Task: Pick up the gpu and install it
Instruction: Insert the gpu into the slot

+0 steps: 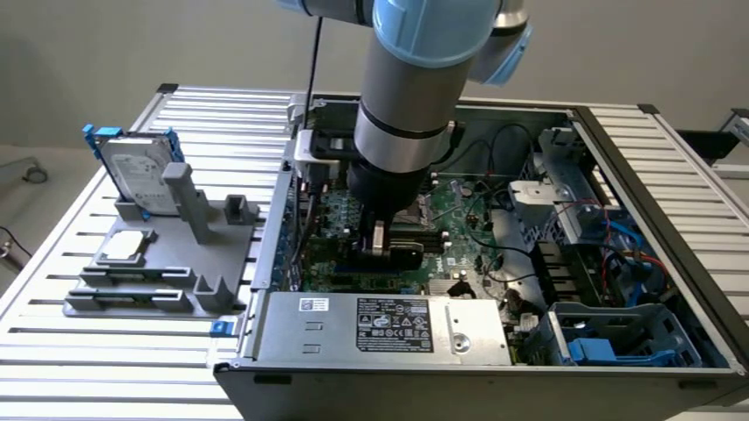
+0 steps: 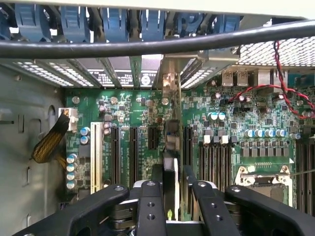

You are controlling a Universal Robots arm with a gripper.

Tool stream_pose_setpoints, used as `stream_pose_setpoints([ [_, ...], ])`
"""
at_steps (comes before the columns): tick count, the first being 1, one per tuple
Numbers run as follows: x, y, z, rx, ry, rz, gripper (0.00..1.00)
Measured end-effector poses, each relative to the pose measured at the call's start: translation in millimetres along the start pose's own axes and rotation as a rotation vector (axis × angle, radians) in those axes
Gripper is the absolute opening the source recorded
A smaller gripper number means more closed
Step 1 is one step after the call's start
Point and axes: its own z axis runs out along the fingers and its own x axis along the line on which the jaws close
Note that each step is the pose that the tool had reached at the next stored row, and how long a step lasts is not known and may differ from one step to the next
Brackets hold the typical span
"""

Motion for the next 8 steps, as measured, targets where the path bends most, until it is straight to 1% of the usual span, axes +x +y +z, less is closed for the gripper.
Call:
stream_pose_setpoints([
  [1, 0.2, -0.4, -0.3, -0.0014, -0.0009, 0.000, 0.33],
  [4, 0.3, -1.0, -0.5, -0.0061, -0.0038, 0.000, 0.33],
  [8, 0.3, -1.3, -1.4, -0.0118, -0.0040, 0.000, 0.33],
])
